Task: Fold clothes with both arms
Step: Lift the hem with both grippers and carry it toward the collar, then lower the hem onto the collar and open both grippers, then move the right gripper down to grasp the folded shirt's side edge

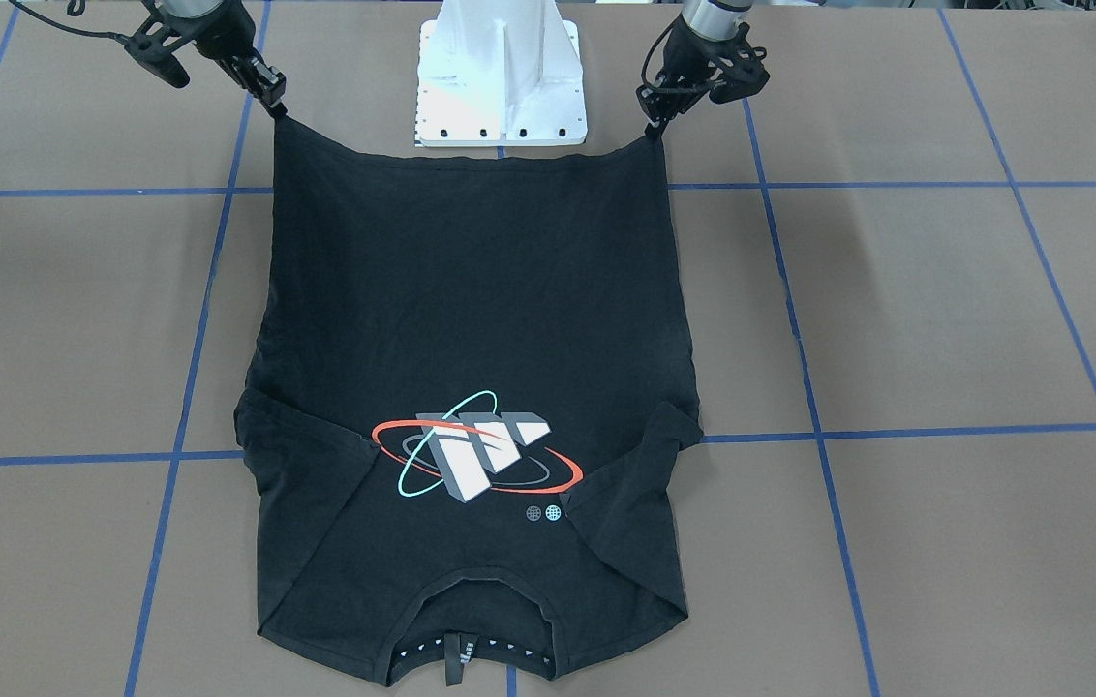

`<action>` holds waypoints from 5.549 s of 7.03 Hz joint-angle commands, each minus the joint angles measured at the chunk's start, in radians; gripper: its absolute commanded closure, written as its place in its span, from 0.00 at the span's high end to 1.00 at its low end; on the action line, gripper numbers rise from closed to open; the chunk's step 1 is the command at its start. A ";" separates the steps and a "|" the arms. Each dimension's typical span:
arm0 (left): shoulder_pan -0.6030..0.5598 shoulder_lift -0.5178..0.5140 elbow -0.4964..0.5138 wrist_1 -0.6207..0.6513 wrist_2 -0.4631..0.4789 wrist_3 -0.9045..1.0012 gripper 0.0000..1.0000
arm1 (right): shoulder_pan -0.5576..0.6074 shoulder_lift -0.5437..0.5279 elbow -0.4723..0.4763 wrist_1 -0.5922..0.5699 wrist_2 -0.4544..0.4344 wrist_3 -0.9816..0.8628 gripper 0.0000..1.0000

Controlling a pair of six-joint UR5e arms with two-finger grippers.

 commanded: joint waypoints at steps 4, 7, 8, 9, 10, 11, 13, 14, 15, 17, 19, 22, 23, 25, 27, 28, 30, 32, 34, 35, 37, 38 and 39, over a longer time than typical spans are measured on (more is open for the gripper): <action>-0.295 -0.121 -0.126 0.018 -0.108 0.117 0.00 | 0.414 0.122 -0.041 -0.005 0.305 -0.050 0.00; -0.590 -0.250 0.089 0.013 -0.267 0.384 0.00 | 0.758 0.463 -0.230 -0.331 0.520 -0.315 0.00; -0.650 -0.282 0.157 0.000 -0.277 0.427 0.00 | 0.814 0.546 -0.259 -0.488 0.519 -0.477 0.00; -0.686 -0.324 0.223 0.001 -0.277 0.450 0.00 | 0.869 0.620 -0.325 -0.552 0.519 -0.554 0.00; -0.733 -0.330 0.247 0.001 -0.291 0.517 0.00 | 0.911 0.661 -0.392 -0.557 0.520 -0.598 0.00; -0.759 -0.345 0.277 0.000 -0.312 0.532 0.00 | 0.926 0.688 -0.431 -0.564 0.516 -0.635 0.00; -0.810 -0.471 0.418 0.000 -0.315 0.555 0.00 | 0.940 0.808 -0.590 -0.563 0.505 -0.661 0.00; -0.842 -0.517 0.490 -0.003 -0.315 0.599 0.00 | 0.956 0.876 -0.689 -0.558 0.503 -0.693 0.00; -0.856 -0.526 0.553 -0.063 -0.314 0.619 0.00 | 0.959 0.931 -0.774 -0.551 0.502 -0.718 0.00; -0.856 -0.574 0.749 -0.230 -0.309 0.621 0.00 | 0.947 1.004 -0.930 -0.479 0.436 -0.735 0.00; -0.855 -0.589 0.849 -0.327 -0.308 0.619 0.00 | 0.898 1.005 -1.017 -0.351 0.397 -0.729 0.00; -0.855 -0.626 0.961 -0.407 -0.275 0.621 0.36 | 0.876 1.007 -1.077 -0.267 0.350 -0.733 0.28; -0.855 -0.631 0.963 -0.413 -0.271 0.621 0.56 | 0.873 1.022 -1.081 -0.249 0.348 -0.730 0.60; -0.859 -0.632 0.963 -0.416 -0.271 0.621 0.58 | 0.876 1.042 -1.086 -0.245 0.344 -0.724 0.66; -0.872 -0.632 0.937 -0.424 -0.274 0.621 0.58 | 0.856 0.977 -0.977 -0.241 0.345 -0.687 0.74; -0.872 -0.629 0.923 -0.416 -0.277 0.621 0.58 | 0.813 0.864 -0.836 -0.239 0.341 -0.584 0.76; -0.872 -0.626 0.922 -0.416 -0.278 0.621 0.58 | 0.755 0.695 -0.660 -0.168 0.341 -0.414 0.79; -0.872 -0.622 0.910 -0.413 -0.278 0.622 0.58 | 0.634 0.611 -0.676 0.047 0.199 -0.290 0.80; -0.873 -0.620 0.905 -0.412 -0.278 0.622 0.58 | 0.609 0.605 -0.698 0.052 0.177 -0.290 0.79; -0.873 -0.620 0.903 -0.412 -0.278 0.622 0.58 | 0.595 0.605 -0.701 0.052 0.175 -0.291 0.78; -0.872 -0.620 0.900 -0.412 -0.278 0.621 0.58 | 0.580 0.603 -0.700 0.052 0.155 -0.284 0.54; -0.873 -0.620 0.893 -0.410 -0.278 0.621 0.58 | 0.583 0.602 -0.697 0.052 0.155 -0.269 0.01; -0.872 -0.620 0.888 -0.410 -0.278 0.615 0.58 | 0.583 0.591 -0.689 0.052 0.157 -0.268 0.00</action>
